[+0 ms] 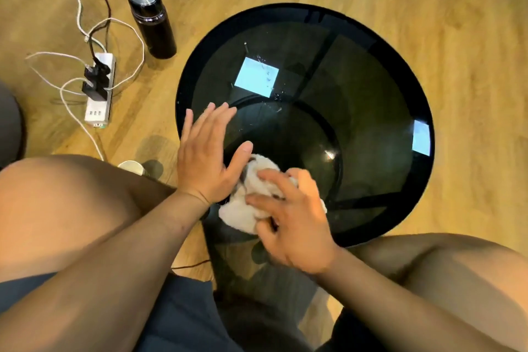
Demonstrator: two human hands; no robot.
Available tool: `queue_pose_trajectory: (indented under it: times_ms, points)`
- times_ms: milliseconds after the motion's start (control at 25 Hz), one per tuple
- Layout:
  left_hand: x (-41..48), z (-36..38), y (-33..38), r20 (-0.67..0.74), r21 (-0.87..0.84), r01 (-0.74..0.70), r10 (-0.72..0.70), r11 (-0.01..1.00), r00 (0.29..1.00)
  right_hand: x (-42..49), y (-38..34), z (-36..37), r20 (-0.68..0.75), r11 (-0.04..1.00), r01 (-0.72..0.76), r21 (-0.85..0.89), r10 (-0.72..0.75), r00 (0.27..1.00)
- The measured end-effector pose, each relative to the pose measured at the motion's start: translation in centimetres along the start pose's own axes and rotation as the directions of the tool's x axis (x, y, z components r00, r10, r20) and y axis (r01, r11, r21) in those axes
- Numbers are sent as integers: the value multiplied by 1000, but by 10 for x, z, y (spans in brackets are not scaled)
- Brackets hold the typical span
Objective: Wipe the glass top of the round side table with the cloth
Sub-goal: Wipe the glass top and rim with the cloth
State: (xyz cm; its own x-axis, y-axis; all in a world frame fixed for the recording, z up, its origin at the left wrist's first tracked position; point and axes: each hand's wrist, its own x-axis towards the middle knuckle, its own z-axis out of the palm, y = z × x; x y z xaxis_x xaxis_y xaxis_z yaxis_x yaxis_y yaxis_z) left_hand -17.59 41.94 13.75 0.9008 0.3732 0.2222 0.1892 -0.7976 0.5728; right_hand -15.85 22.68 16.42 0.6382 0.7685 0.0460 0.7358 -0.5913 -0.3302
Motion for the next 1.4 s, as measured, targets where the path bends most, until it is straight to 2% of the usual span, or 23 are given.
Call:
queue_pose_trajectory:
  times_ms: [80,160,240,320,400,440,520,600,720,760,840,880,920,960,1080,1160,1200,1280,1320,1400]
  points:
    - [0,1,0,-11,14,4,-4,1000,1000,-23,-4,-2,143,985,169,14,-170,975]
    - [0,2,2,-16,28,23,-22,999,1000,-26,38,-15,116,983,185,11,-185,976]
    - [0,2,2,-24,33,36,-35,999,999,-22,104,-36,18,997,11,-71,-9,1000]
    - [0,2,3,-23,33,44,-43,998,999,-9,181,-66,-55,944,-244,-224,238,970]
    - [1,2,3,-17,30,46,-45,999,999,14,244,-96,-59,816,-477,-325,486,872]
    - [1,2,4,-16,32,44,-43,999,999,25,258,-104,-37,759,-566,-321,587,809]
    - [2,3,5,-20,38,42,-41,998,999,40,247,-99,-29,719,-638,-274,657,753]
    - [1,2,5,-22,29,37,-36,999,999,35,197,-75,-73,747,-630,-213,630,773]
    - [0,2,4,-23,23,24,-23,999,999,0,86,-35,-98,860,-507,-56,501,860]
    - [0,2,4,-19,25,21,-20,999,1000,-11,47,-27,-65,903,-429,-10,428,902]
    - [0,2,4,-10,48,23,-23,999,1000,-33,-16,-12,40,994,-108,25,107,993]
    - [0,3,4,-7,61,25,-24,998,1000,-38,-23,-7,104,998,52,24,-54,993]
    - [0,3,4,-4,73,23,-23,997,1000,-40,-13,-8,132,988,155,14,-155,979]
    - [0,4,3,-3,80,24,-23,997,1000,-42,7,-8,108,984,177,5,-176,978]
    - [0,4,0,0,89,24,-24,996,1000,-39,83,-28,-54,999,-46,18,46,997]
    - [1,5,0,-3,89,27,-27,996,1000,-28,149,-48,-104,975,-197,-102,186,977]
    - [1,4,0,-3,91,29,-28,995,1000,-20,183,-61,-94,945,-292,-150,280,955]
    - [2,4,2,7,93,33,-34,995,999,-6,240,-91,-100,849,-497,-181,486,868]
    - [3,3,3,9,93,39,-40,995,999,-3,255,-98,-99,805,-570,-163,561,822]
    - [3,3,2,8,98,45,-46,994,999,-6,238,-91,-120,761,-624,-179,613,781]
